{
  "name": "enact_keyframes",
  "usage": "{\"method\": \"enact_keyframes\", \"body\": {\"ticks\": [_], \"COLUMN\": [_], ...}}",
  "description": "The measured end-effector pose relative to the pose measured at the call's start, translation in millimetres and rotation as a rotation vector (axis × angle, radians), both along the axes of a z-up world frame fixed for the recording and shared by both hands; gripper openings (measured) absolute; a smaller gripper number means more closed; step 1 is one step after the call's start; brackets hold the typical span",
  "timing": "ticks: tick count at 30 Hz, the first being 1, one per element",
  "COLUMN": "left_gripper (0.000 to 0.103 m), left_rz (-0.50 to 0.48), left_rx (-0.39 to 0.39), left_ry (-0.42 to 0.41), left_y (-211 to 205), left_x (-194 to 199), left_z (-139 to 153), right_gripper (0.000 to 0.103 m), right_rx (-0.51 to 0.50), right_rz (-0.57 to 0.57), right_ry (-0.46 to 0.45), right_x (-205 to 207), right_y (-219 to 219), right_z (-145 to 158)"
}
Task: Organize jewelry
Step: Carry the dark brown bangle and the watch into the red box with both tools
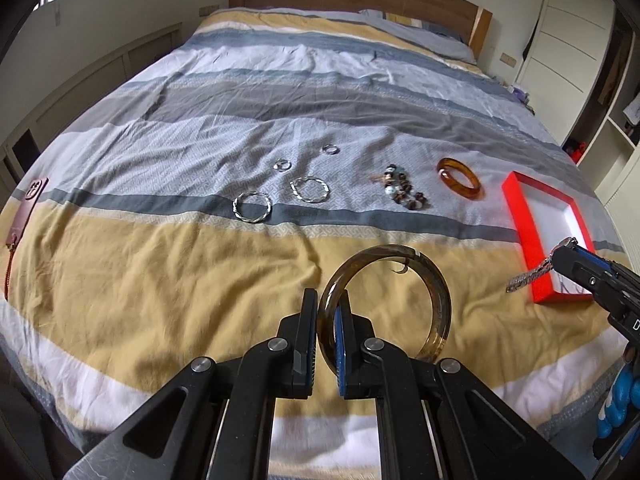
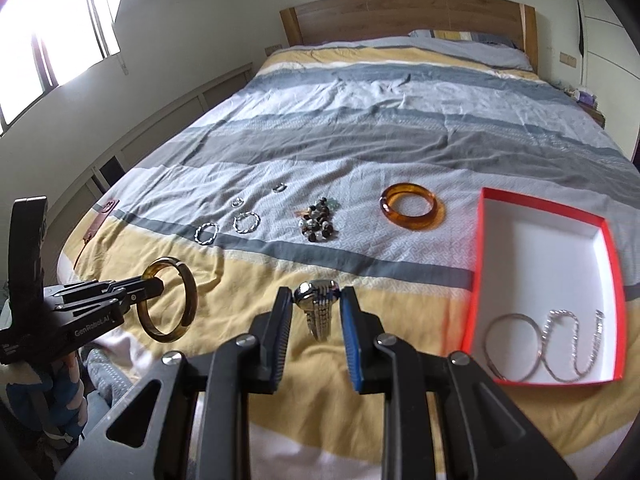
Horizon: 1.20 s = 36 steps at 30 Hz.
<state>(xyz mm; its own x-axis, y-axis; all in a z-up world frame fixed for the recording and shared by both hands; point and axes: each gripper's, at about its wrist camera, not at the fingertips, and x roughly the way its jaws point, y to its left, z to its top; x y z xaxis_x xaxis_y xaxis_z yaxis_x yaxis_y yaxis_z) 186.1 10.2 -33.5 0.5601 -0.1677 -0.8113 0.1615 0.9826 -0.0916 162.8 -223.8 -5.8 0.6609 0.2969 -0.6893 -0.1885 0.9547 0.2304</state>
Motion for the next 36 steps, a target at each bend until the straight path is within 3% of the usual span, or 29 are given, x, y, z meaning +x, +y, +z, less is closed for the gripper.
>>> {"method": "enact_keyframes", "body": {"ticks": [13,28,36], "left_gripper": [0.008,0.008,0.008], "left_rz": [-0.070,-0.255,-0.341], "left_rx": [-0.012,-0.005,0.018], "left_ry": [-0.033,-0.047,-0.032], "left_y": [-41.2,-156.7,-220.4], "left_x": [-33.0,-39.3,-27.1], "left_z": [21.2,36.6,30.2], "right_gripper": [0.023,0.023,0.023], "right_rx": [0.011,0.016,0.012], "right_rz": [-0.087,-0.243,-0.301], "right_ry": [-0.057,-0.051,-0.030], "right_x": [-47.7,-87.4,-84.4], "right_y": [-50.6,-147.2,-192.5], "right_z": [18.3,12.8,2.7]}}
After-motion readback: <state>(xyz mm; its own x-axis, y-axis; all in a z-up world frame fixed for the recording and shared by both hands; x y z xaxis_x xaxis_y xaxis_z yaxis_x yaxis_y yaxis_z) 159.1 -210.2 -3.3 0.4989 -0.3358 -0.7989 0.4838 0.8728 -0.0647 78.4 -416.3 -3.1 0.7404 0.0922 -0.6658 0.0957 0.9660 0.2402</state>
